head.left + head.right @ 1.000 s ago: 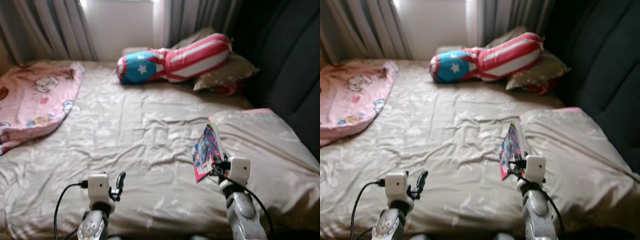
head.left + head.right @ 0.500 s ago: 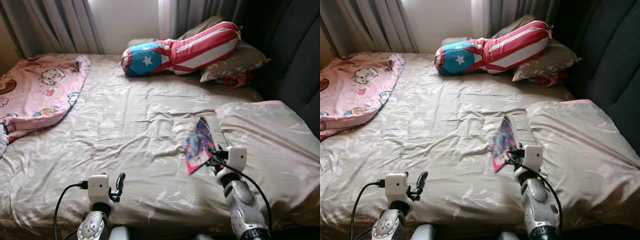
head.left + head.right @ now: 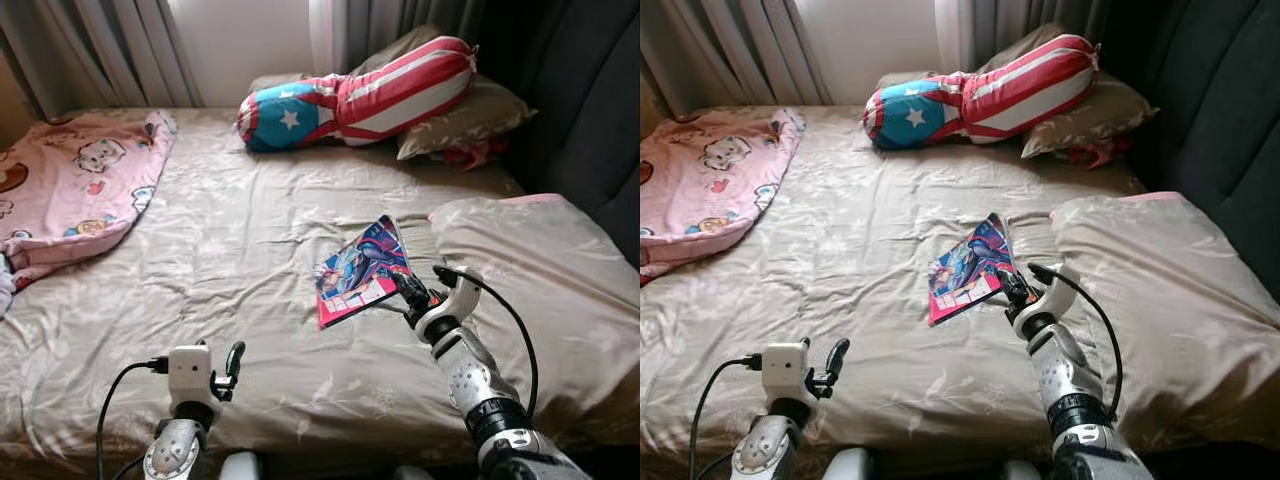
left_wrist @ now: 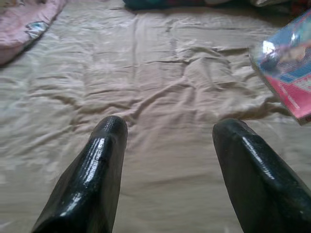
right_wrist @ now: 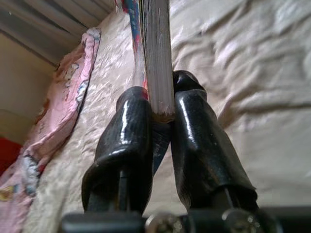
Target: Clean up the room
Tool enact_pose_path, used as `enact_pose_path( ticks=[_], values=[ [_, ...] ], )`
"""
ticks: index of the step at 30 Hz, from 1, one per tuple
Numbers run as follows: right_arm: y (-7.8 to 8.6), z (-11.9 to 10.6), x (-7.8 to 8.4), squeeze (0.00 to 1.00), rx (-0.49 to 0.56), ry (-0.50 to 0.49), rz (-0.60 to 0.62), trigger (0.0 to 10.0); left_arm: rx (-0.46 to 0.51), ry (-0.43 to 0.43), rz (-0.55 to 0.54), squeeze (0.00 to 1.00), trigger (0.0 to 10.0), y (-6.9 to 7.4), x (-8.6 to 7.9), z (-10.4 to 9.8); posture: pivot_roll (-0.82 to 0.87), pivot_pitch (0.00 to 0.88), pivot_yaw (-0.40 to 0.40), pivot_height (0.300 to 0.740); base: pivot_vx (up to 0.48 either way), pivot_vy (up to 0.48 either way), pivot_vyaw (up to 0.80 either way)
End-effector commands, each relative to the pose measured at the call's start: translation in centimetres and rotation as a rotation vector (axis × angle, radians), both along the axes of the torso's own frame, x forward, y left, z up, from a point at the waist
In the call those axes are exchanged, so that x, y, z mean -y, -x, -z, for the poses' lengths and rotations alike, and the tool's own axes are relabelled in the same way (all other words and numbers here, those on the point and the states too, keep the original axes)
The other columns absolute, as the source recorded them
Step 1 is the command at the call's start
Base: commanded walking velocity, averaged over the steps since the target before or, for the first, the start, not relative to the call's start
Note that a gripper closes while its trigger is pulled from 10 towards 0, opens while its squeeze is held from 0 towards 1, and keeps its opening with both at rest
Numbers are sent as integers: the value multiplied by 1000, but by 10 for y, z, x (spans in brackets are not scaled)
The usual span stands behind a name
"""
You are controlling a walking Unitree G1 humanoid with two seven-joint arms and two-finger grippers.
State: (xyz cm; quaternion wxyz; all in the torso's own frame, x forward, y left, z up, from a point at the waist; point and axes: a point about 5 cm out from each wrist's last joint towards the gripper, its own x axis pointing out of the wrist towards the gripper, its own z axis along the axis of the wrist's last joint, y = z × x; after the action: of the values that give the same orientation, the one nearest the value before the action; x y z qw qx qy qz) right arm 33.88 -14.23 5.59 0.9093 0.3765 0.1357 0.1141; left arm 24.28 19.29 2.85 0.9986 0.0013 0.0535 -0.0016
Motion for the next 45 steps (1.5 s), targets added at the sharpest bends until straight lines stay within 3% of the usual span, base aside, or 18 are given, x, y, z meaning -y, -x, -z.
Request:
enact_pose_path(
  ticks=[1,5,10,14,23,35,37,38,39,45],
  values=[
    [-2,2,0,0,-35,-62,19,10000,-10,-31,23,0,10000,5,-5,-3,86,100,27,651,0,0,0],
    [1,10,6,0,-102,-77,70,10000,-15,-51,33,0,10000,10,-9,-5,102,107,35,651,0,0,0],
    [15,32,19,0,-242,-38,168,10000,-53,-90,57,0,10000,29,-17,-3,160,157,75,651,0,0,0],
    [23,42,31,0,-296,-1,216,10000,-91,-110,65,0,10000,42,-23,-1,169,181,92,651,0,0,0],
    [28,46,52,0,-335,57,269,10000,-119,-117,85,0,10000,49,-24,-1,159,190,103,651,0,0,0],
    [39,56,57,0,-389,69,312,10000,-137,-113,87,0,10000,51,-24,1,166,195,102,651,0,0,0],
    [39,56,57,67,-392,83,310,10000,-140,-114,85,0,10000,51,-25,1,165,196,102,651,0,0,0],
    [39,56,57,184,-392,82,311,10000,-141,-113,85,0,10000,51,-25,1,165,196,102,651,0,0,0],
    [39,56,58,392,-391,80,314,10000,-141,-113,86,0,10000,51,-25,2,163,196,102,651,0,0,0],
    [38,55,61,376,-392,82,330,10000,-145,-106,91,0,10000,50,-23,4,161,194,103,651,0,0,0]
  ],
)
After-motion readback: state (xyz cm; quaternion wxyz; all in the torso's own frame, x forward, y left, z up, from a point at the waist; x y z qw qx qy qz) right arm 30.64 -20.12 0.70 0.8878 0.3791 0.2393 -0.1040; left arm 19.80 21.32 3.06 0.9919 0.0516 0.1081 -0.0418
